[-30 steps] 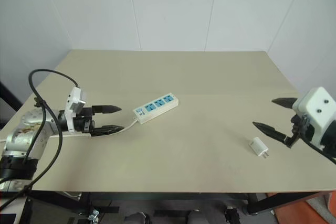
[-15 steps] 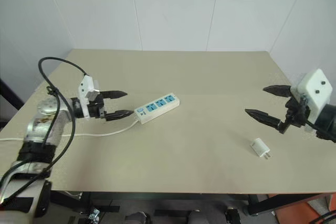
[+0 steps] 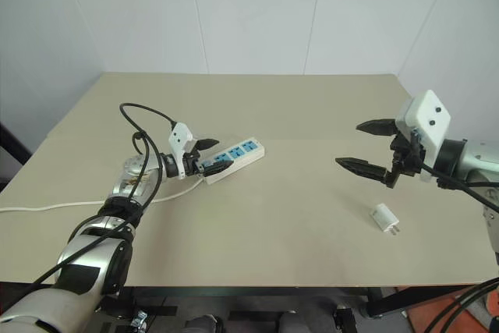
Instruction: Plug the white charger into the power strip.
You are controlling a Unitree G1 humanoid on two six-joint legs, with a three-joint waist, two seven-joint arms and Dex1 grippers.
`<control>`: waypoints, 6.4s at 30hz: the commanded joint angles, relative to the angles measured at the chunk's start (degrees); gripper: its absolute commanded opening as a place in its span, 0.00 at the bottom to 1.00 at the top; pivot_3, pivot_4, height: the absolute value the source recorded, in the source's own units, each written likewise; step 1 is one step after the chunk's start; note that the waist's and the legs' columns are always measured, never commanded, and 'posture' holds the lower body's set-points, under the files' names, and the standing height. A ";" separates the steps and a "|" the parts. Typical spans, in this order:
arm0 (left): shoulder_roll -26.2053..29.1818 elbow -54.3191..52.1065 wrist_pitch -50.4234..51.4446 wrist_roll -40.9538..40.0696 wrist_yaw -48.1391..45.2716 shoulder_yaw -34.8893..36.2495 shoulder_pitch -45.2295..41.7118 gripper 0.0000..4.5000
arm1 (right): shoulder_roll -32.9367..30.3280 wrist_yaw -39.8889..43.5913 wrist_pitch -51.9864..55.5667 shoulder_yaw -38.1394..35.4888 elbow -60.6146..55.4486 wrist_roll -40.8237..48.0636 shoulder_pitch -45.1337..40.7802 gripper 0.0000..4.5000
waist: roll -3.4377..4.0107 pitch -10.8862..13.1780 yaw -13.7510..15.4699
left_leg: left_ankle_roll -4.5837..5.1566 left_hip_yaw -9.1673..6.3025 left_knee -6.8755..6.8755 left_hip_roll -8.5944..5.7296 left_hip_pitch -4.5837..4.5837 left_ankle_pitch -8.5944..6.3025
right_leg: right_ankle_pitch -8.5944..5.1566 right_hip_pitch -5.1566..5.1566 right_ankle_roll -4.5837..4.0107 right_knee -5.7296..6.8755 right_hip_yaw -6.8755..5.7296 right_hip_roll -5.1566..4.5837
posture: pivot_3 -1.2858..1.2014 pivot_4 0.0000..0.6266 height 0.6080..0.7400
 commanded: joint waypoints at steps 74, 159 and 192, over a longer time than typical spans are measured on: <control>-3.79 6.47 -4.33 1.79 -24.32 2.12 4.43 0.73 | -2.00 -0.03 4.68 -6.95 -5.08 4.84 3.18 1.00 | 0.66 -0.49 0.54 | -0.01 0.08 -0.02 -0.04 0.22 0.00 | -0.01 0.24 0.06 -0.08 0.05 -0.02 | 0.52 0.24 1.00; 2.45 -30.83 7.10 -2.57 -22.79 -10.12 23.67 0.73 | 2.56 11.40 42.13 51.07 32.94 -26.49 -31.93 0.26 | 0.78 -0.54 -1.43 | 0.01 0.24 0.08 0.01 -0.38 0.00 | 0.10 -0.73 -0.02 0.21 0.32 0.06 | 0.52 0.24 1.00; 3.25 -21.47 4.29 -1.60 -26.92 -11.17 16.52 0.73 | 38.17 0.35 -4.68 18.78 8.56 -6.28 -5.68 0.26 | 0.70 -0.54 -1.35 | 0.02 0.20 0.13 0.02 -0.31 0.01 | 0.22 -0.65 -0.10 0.31 0.36 0.13 | 0.52 0.24 1.00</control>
